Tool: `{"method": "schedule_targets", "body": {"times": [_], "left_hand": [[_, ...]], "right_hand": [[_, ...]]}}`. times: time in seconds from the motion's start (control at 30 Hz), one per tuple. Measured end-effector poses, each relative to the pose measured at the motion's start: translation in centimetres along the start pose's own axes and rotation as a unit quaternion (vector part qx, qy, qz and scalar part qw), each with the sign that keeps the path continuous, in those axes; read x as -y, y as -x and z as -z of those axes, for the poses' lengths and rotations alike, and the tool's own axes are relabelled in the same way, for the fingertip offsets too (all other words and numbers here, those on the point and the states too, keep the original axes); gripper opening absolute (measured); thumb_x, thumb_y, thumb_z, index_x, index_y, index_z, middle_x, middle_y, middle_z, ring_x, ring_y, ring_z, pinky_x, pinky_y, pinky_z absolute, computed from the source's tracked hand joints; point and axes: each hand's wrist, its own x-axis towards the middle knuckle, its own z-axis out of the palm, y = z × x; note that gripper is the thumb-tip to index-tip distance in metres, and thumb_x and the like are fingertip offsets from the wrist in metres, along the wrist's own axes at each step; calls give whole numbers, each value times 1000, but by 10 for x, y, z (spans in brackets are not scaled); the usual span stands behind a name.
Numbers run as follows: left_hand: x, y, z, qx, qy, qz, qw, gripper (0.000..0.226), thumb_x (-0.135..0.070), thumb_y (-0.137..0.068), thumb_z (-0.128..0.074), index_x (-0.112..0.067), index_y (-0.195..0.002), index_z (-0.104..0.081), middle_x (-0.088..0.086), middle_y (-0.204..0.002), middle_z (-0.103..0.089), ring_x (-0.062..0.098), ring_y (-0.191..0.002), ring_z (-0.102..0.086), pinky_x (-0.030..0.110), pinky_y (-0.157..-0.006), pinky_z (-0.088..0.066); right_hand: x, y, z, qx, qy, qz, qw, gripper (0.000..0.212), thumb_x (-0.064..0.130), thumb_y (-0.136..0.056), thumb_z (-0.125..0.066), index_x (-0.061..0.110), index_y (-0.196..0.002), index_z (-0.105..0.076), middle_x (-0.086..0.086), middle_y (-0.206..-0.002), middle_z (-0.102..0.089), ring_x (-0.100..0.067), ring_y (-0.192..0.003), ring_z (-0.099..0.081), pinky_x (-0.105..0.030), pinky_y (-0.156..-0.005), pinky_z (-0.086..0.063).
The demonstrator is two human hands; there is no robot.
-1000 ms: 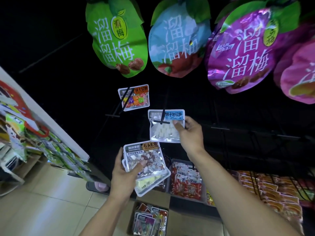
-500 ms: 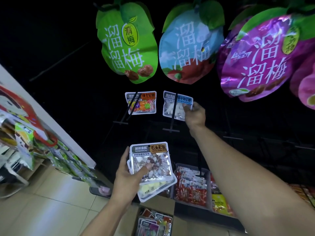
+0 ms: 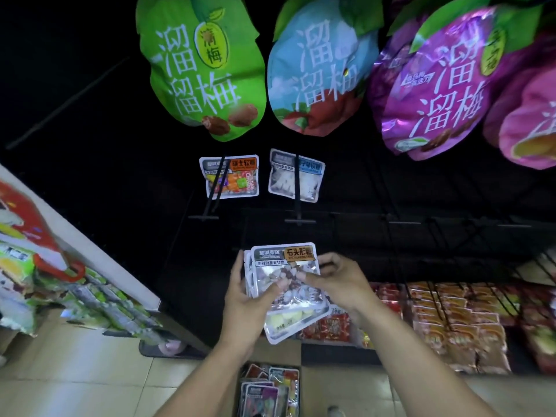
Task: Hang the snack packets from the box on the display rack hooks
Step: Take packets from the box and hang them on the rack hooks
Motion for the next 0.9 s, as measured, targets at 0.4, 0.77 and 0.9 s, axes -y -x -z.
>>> {"method": "schedule_targets", "body": {"times": [0.4,0.77,0.9], "left_hand": [[25,-10,3,84,1,36,996,86,-5,-90,-75,-49,-152,-34,-5,-130,-71,22,-114,-72,49,-94,-60],[38,-6,-46,23,24,24,999,68,-14,-92,-75,-53,-140,-48,-8,-131,-71,24,-115,-72,56,-99,-56],[41,4,-77,-22,36,3,999,67,-13,-92,-76,-54,-137,-48,-6,-128,-73,25,-110,-74,56,-96,-58]], "right_hand": [[-39,23,34,-154,-191,29,969,27,7,-92,-72,11,-117,-63,-10,-101,-79,-22,-86,-77,-34,-65,-60],[-3,16,106,-137,-120,193,964,11,17,-98,-67,13,-108,-69,-5,-104,-78,-20,-101,-74,-31,-85,-59],[4,-1,133,-114,-87,240,960,9,22,-97,-69,15,-104,-69,-7,-100,-77,-21,-98,-74,-38,-87,-60]]}}
